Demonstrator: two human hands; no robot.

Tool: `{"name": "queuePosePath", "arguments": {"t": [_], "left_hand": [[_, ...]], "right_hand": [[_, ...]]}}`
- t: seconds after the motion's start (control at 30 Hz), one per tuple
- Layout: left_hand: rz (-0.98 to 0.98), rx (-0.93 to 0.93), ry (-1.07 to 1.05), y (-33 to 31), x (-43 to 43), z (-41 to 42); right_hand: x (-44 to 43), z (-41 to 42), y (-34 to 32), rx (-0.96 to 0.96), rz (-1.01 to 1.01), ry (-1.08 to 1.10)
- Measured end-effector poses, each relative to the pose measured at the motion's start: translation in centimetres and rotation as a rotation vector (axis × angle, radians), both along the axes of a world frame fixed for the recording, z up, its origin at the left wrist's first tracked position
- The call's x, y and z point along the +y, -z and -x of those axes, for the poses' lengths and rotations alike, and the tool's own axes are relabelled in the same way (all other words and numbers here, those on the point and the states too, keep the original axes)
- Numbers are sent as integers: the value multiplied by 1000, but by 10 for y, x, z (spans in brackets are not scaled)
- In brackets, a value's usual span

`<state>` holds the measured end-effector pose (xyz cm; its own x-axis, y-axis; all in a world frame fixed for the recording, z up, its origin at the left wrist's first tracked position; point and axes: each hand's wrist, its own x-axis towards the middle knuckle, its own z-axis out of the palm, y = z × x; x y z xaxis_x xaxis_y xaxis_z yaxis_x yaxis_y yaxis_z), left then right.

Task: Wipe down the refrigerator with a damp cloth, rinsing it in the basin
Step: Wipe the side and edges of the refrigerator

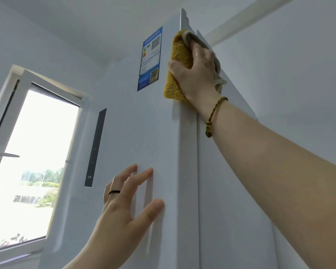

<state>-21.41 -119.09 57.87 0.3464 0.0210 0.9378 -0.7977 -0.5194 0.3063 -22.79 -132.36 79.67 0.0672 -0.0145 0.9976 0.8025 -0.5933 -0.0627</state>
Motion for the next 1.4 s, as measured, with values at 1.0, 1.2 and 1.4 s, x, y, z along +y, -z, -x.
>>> {"name": "queuePosePath", "arguments": {"t": [1.0,1.2,1.4], "left_hand": [[-38,13,-27,8,1,-8],[-78,32,-12,7,3,-11],[-134,55,25,6,12,-15]], "right_hand": [[5,-7,85,-10,-56,-20],[-1,-19,184,-20,2,-163],[-2,-17,152,28,-73,-120]]}}
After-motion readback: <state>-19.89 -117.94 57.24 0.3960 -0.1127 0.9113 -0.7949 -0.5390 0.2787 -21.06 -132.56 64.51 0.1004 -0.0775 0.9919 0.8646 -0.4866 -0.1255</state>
